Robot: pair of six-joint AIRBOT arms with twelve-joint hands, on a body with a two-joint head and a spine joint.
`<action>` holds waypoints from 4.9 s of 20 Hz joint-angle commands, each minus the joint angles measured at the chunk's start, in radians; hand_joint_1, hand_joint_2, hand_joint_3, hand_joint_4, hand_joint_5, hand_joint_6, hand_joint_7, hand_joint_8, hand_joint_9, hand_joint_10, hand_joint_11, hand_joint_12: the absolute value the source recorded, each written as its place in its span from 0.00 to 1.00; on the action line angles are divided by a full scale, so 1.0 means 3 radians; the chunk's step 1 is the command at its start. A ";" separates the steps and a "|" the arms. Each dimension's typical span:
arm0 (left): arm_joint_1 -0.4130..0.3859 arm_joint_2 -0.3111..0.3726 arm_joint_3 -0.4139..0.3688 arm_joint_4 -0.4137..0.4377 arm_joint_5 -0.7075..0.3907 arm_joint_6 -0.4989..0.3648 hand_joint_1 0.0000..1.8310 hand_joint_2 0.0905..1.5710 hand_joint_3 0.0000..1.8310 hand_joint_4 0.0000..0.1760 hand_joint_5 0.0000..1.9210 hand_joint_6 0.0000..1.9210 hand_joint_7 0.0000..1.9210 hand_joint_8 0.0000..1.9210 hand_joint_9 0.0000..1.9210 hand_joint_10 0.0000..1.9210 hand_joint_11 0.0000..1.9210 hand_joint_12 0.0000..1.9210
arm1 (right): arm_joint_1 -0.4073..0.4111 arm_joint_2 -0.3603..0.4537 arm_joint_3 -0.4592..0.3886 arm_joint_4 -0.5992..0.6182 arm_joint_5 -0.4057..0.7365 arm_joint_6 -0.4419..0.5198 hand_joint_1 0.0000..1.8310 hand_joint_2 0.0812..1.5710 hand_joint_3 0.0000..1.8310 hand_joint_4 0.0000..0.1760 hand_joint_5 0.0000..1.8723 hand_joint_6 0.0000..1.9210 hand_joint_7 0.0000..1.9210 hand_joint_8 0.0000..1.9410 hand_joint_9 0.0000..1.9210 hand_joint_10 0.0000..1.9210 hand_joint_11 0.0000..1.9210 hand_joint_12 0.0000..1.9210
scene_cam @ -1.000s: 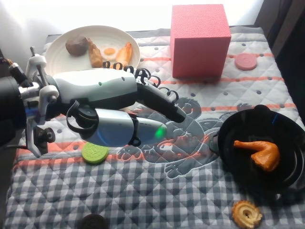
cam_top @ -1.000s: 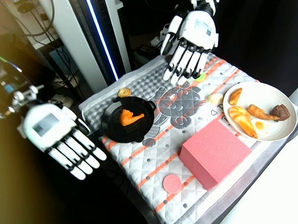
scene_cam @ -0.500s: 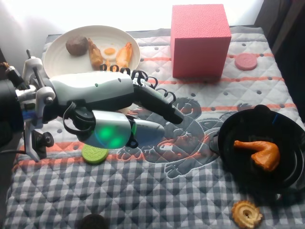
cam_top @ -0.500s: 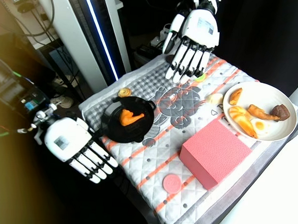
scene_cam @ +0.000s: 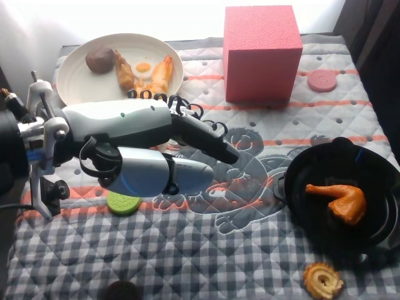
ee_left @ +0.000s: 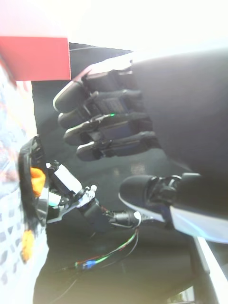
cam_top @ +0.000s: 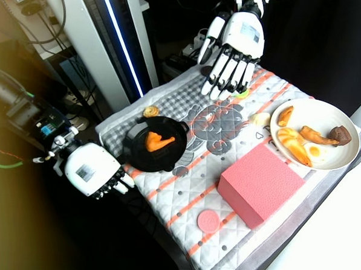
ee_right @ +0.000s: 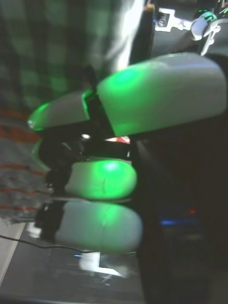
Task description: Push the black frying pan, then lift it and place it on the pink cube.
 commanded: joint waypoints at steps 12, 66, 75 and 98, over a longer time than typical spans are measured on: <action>0.0135 0.0053 0.0035 -0.0401 -0.0514 0.0036 0.14 0.94 0.00 0.00 0.29 0.01 0.34 0.02 0.13 0.50 0.00 0.81 | -0.0195 0.0191 -0.0445 -0.0198 0.1768 0.0114 0.70 0.86 0.01 0.00 0.70 1.00 0.83 1.00 0.89 1.00 0.90 1.00; 0.0377 0.0036 0.0127 -0.0553 -0.0441 -0.0016 0.27 0.93 0.00 0.00 0.25 0.00 0.34 0.00 0.26 0.19 0.00 0.71 | 0.2368 -0.0810 0.1714 -0.0425 -0.0774 0.0111 0.77 0.82 0.00 0.00 0.69 1.00 0.65 1.00 0.72 1.00 0.77 1.00; 0.0397 0.0020 0.0142 -0.0585 -0.0453 -0.0016 0.31 0.92 0.00 0.00 0.26 0.00 0.35 0.00 0.27 0.17 0.00 0.73 | 0.2368 -0.0816 0.1685 -0.0525 -0.0776 0.0116 0.83 0.81 0.00 0.00 0.70 1.00 0.74 1.00 0.80 1.00 0.83 1.00; 0.0457 0.0059 0.0127 -0.0678 -0.0472 -0.0016 0.29 0.90 0.00 0.00 0.26 0.00 0.34 0.00 0.27 0.14 0.00 0.68 | 0.2309 -0.0415 0.1036 -0.0537 -0.0683 -0.0426 0.38 0.78 0.00 0.87 0.00 0.00 0.00 0.00 0.00 0.00 0.00 0.59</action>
